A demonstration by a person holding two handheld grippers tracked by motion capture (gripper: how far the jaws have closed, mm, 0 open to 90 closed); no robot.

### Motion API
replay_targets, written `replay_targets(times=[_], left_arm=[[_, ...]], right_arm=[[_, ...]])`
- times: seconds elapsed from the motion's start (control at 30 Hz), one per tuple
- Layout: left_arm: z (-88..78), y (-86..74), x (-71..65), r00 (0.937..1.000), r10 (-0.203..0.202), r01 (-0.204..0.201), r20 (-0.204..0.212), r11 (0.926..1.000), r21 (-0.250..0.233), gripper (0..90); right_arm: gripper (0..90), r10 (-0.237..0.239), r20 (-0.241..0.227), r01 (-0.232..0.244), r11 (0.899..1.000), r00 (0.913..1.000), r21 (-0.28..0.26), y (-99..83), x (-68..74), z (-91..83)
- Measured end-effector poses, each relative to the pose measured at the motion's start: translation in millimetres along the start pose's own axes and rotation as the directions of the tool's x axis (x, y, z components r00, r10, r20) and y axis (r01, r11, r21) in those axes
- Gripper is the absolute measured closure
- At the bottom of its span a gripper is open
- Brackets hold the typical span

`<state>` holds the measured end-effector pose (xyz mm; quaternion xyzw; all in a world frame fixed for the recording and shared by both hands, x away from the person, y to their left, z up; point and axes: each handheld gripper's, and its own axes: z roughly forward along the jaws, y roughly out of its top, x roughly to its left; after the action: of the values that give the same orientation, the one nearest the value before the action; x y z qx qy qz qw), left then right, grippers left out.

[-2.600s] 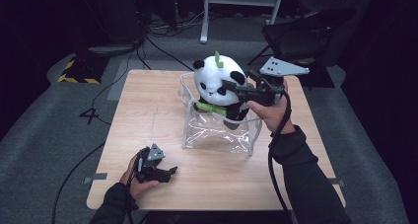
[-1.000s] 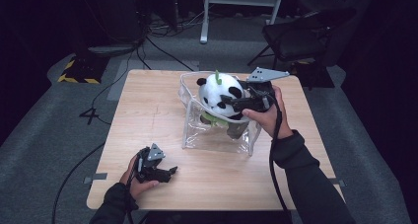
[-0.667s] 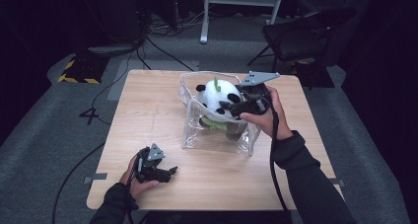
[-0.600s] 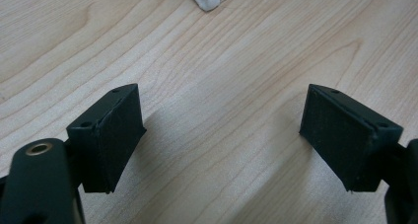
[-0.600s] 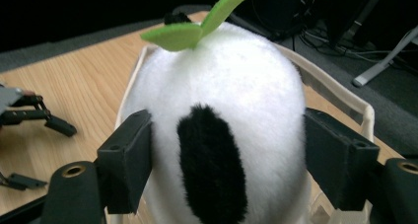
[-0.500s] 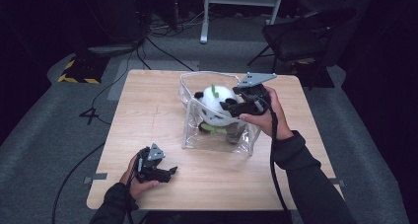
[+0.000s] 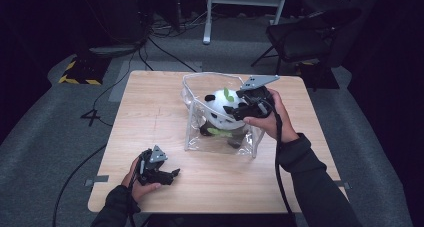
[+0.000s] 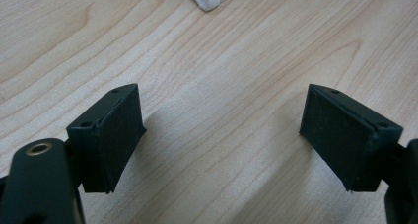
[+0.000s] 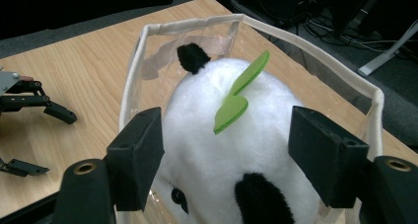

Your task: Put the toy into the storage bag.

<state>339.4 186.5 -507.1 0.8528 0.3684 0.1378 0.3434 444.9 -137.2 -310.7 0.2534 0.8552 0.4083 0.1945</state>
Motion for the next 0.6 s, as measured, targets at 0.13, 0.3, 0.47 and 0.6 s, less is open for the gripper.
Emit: replay_targets(times=[0.13,0.3,0.47,0.6], left_arm=[[0.0,0.0,0.0,1.0000,0.000,0.000,0.000,1.0000,0.000,16.6],[0.0,0.0,0.0,1.0000,0.000,0.000,0.000,1.0000,0.000,16.6],[0.1,0.0,0.0,1.0000,0.000,0.000,0.001,1.0000,-0.001,16.6],[0.0,0.0,0.0,1.0000,0.000,0.000,0.000,1.0000,0.000,16.6]], right_arm=[[26.9,0.001,0.000,-0.001,1.000,1.0000,-0.017,-1.3,0.1,-1.8],[23.4,-0.014,0.001,0.014,1.000,0.9999,-0.016,-2.8,1.0,-4.1],[21.5,-0.025,0.006,0.026,0.999,0.9997,-0.036,-3.8,1.6,-7.2],[20.0,-0.035,0.001,0.035,0.998,0.9994,-0.042,-4.2,1.2,-10.7]])
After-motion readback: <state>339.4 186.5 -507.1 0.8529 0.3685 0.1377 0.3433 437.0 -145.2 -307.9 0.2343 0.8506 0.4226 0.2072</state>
